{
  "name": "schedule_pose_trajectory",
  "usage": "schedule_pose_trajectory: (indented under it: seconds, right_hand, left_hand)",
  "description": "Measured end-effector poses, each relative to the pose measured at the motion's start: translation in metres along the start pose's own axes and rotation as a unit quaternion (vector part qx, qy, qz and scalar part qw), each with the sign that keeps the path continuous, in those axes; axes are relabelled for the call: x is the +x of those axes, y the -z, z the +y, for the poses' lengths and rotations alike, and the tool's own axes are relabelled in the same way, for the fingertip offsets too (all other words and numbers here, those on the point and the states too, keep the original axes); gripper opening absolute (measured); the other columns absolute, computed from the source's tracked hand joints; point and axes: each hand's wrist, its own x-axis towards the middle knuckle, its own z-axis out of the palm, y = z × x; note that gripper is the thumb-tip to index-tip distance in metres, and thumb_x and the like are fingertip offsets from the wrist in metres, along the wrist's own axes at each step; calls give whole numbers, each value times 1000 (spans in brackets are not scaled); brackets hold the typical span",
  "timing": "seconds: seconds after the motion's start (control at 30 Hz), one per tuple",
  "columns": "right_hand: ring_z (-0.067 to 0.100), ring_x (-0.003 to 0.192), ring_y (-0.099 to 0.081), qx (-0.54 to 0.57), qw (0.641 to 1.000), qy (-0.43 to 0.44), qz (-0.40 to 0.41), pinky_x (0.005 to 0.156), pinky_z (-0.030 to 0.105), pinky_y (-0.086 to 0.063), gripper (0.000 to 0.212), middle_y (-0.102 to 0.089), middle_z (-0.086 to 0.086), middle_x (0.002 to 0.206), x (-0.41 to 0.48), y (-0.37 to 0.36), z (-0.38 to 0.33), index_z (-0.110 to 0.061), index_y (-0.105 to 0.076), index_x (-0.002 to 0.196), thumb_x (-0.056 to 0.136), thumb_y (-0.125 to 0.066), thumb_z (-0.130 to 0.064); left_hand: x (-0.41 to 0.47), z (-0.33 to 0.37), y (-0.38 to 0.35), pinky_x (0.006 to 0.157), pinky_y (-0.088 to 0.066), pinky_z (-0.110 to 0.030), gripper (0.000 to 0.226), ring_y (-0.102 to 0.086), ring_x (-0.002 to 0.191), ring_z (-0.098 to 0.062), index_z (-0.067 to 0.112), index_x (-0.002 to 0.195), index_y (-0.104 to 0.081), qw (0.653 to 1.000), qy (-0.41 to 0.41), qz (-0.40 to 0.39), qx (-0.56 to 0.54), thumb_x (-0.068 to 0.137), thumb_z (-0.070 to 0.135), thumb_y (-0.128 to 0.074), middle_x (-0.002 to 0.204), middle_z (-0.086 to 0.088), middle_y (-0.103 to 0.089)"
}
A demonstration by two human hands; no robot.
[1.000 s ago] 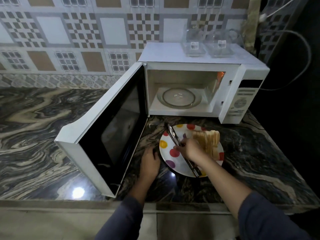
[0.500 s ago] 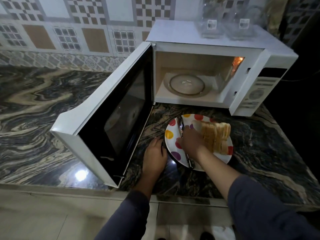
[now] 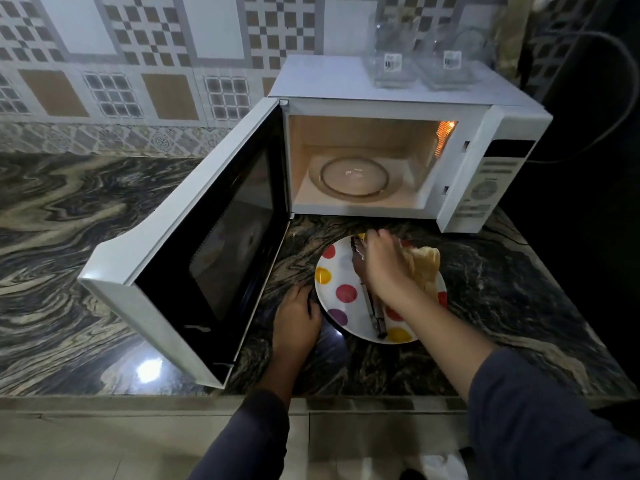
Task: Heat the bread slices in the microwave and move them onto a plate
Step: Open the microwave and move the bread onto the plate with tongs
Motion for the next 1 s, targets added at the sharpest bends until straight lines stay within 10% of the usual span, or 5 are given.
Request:
schedule_pose_trajectory:
  seconds: [0.37, 1.0]
  right_hand:
    - [28, 95, -58, 137, 961, -178, 163, 75, 29, -41, 13, -61, 15, 105, -8, 30, 107, -2, -62, 97, 86, -56, -8]
    - [29, 86, -61, 218, 930, -294, -16, 72, 34, -46, 15, -66, 14, 94, -35, -2, 141, -6, -63, 98, 86, -53, -6]
  left_hand:
    - [8, 2, 0, 89, -37, -23, 31, -55, 111, -27, 8, 117, -61, 995, 54, 5, -82, 87, 7, -51, 120, -11, -61]
    - [48, 19, 4, 79, -46, -30, 33, -60, 101, -30, -1, 113, -56, 950, 201, -137, -195, 80, -5, -53, 108, -18, -63]
